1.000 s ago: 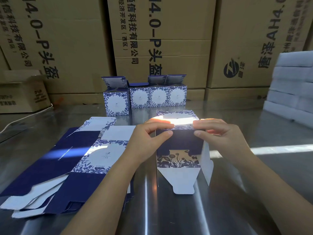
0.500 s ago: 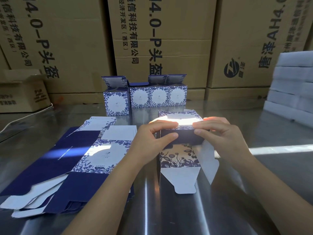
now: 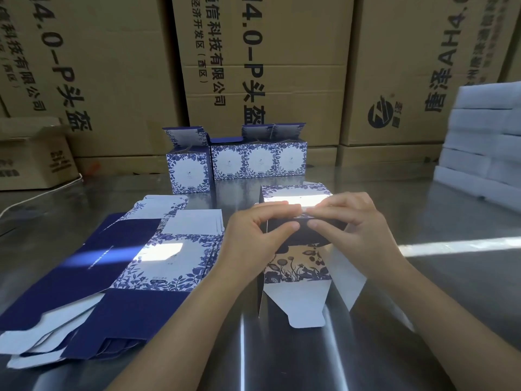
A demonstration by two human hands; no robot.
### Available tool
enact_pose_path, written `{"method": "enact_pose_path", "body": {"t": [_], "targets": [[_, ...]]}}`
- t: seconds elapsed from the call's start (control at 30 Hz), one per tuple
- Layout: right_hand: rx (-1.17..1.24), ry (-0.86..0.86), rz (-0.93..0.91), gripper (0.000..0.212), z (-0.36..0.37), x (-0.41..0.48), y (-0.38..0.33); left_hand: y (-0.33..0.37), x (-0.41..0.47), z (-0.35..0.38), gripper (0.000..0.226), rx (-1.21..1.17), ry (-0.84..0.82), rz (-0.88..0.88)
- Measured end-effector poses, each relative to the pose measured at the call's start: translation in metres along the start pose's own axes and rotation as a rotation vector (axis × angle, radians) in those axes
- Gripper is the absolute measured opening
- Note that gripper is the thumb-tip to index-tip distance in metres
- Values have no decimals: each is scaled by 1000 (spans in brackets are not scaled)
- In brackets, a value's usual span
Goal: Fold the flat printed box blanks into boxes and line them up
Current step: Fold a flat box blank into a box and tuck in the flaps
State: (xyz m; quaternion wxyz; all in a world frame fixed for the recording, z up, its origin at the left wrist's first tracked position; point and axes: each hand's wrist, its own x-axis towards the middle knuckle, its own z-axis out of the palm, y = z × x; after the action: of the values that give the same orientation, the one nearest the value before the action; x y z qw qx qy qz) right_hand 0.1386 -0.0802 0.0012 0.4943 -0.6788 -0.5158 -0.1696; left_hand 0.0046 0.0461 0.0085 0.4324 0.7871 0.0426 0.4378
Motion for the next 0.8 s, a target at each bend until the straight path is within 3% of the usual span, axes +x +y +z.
{"method": "enact_pose_path", "body": {"t": [0.3,0.5,0.8], "targets": [[73,-28,3,20,-1,-2,-7,4,-3,3,31,-4,23,15],[68,8,1,14,0,-1,-10,2,-1,3,31,113,42,103],[74,-4,-2,13,-1,1,-7,0,0,2,27,64,15,82]]}}
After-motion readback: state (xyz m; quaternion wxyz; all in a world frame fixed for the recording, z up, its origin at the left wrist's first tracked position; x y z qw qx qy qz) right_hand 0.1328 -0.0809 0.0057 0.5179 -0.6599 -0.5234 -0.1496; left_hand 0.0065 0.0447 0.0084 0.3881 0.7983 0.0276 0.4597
